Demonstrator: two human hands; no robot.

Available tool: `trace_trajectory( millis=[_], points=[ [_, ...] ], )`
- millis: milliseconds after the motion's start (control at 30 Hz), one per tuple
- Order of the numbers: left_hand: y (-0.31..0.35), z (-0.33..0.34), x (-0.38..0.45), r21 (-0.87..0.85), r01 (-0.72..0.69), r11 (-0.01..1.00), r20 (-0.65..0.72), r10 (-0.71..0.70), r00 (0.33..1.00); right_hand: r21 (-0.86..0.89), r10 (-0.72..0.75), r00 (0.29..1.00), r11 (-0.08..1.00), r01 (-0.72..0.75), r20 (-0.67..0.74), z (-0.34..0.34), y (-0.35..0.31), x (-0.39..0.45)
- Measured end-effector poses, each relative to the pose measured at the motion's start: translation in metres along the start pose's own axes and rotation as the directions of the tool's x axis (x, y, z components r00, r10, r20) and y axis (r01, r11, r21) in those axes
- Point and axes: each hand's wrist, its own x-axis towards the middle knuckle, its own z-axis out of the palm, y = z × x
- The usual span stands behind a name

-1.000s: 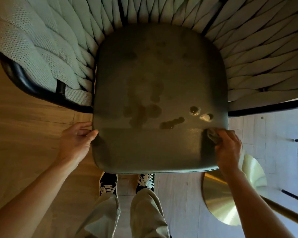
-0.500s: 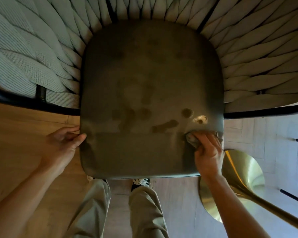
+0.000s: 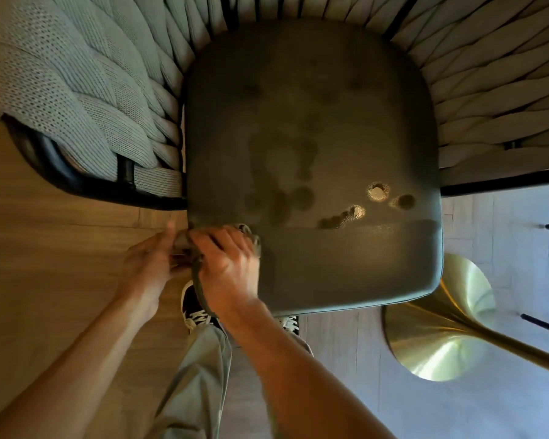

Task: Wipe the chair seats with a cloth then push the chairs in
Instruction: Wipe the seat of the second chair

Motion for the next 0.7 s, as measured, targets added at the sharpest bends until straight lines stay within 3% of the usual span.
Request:
trace_trajectory(
  millis=[100,267,700],
  points=[
    [0.006,-0.002,-0.003,-0.040,0.048,0.998,0.014,-0.048,0.999,-0.035,-0.015,0.998,0.999,0.017,0.060,0.011,-0.013,0.002],
    [0.005,-0.001,-0.002,0.018,0.005,1.000,0.043,-0.006,0.999,-0.126,-0.039,0.996,0.991,0.049,0.077,-0.017,0.017,0.001],
    [0.006,0.010,-0.001,0.048,-0.065,0.997,-0.022,0.066,0.998,-0.367,0.064,0.995,0.926,-0.086,-0.071,-0.160,0.211,-0.005]
  ],
)
